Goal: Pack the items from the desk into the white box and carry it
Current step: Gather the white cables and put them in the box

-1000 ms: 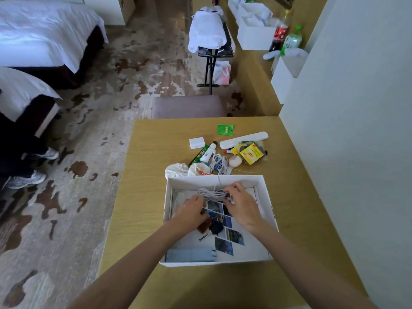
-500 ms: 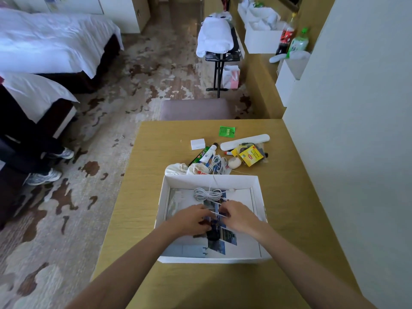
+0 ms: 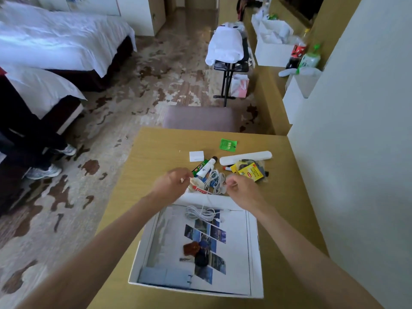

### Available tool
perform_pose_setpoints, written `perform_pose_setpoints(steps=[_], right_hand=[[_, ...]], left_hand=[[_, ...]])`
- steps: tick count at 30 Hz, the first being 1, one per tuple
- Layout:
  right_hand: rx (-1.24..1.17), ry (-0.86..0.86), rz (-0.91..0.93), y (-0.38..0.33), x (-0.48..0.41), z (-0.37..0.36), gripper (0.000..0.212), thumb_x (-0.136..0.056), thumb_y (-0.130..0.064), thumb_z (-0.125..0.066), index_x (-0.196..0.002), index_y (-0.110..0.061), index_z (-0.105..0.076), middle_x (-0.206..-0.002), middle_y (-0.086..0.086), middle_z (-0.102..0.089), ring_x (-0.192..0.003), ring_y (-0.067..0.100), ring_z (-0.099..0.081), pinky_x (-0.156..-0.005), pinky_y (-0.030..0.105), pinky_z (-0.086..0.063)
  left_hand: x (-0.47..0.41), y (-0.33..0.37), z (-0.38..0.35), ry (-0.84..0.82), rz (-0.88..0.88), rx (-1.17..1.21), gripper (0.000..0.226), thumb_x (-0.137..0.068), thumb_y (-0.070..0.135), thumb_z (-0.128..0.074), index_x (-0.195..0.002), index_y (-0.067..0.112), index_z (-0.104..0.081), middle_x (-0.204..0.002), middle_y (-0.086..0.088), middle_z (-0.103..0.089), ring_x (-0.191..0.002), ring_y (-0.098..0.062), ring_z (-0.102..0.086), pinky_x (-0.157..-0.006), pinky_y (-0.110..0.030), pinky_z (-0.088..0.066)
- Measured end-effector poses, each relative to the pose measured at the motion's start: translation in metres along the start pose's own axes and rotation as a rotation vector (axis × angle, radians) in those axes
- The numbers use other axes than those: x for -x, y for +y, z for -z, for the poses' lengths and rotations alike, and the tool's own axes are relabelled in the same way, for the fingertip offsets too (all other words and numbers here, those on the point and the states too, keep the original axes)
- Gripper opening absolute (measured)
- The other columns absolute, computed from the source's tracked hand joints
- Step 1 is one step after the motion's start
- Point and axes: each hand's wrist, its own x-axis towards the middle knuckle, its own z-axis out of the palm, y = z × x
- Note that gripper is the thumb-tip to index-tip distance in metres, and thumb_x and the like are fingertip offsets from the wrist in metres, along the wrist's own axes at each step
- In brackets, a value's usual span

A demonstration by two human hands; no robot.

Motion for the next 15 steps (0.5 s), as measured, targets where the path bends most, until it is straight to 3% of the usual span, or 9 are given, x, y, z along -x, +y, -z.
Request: perform_pose_setpoints(steps=[3,6,8,12,15], right_hand=[[0.089,-0.084,-0.191,0.003,-0.04,-0.007,0.02,-0.088,-0.019,-0.057,-0.098,-0.006,-0.069,-0.098,0.009,-0.071,-0.093,0.024,-0.065,-0.08,0.041,-0.054],[0.123,-0.167,-0.346,0.006,-0.077,-0.023,0.025,-0.088,-0.026,-0.058,-0.086,-0.003,-0.066,-0.083,0.011,-0.068,-0.082,0.026,-0.066,-0.064,0.035,-0.048],[0.179,-0.207,-0.43,0.009,-0.097,-0.037,0.029,-0.088,-0.037,-0.06,-0.077,-0.01,-0.057,-0.071,0.007,-0.057,-0.073,0.025,-0.062,-0.056,0.031,-0.04],[0.348,-0.26,-0.472,0.02,-0.117,-0.064,0.036,-0.081,-0.052,-0.064,-0.083,-0.017,-0.057,-0.091,0.006,-0.064,-0.089,0.025,-0.063,-0.064,0.031,-0.047],[0.388,-0.207,-0.462,0.032,-0.119,-0.071,0.039,-0.079,-0.056,-0.065,-0.086,-0.017,-0.064,-0.101,0.007,-0.065,-0.094,0.026,-0.063,-0.065,0.031,-0.047]], left_hand=[[-0.038,-0.006,-0.007,-0.185,0.062,-0.064,0.022,-0.094,0.018,-0.047,-0.107,0.018,-0.065,-0.112,-0.002,-0.066,-0.083,-0.019,-0.063,-0.07,-0.034,-0.056],[-0.072,-0.013,-0.025,-0.361,0.09,-0.195,0.024,-0.093,0.021,-0.045,-0.107,0.023,-0.064,-0.116,-0.002,-0.064,-0.096,-0.021,-0.062,-0.08,-0.036,-0.054],[-0.091,-0.018,-0.042,-0.409,0.098,-0.238,0.024,-0.091,0.022,-0.046,-0.107,0.022,-0.064,-0.115,-0.006,-0.064,-0.099,-0.024,-0.061,-0.086,-0.041,-0.053],[-0.117,-0.03,-0.078,-0.453,0.132,-0.247,0.03,-0.091,0.031,-0.048,-0.116,0.018,-0.057,-0.121,-0.008,-0.059,-0.107,-0.03,-0.059,-0.089,-0.043,-0.051],[-0.13,-0.035,-0.103,-0.479,0.137,-0.281,0.034,-0.091,0.039,-0.05,-0.11,0.012,-0.058,-0.112,-0.011,-0.063,-0.1,-0.031,-0.061,-0.076,-0.038,-0.049]])
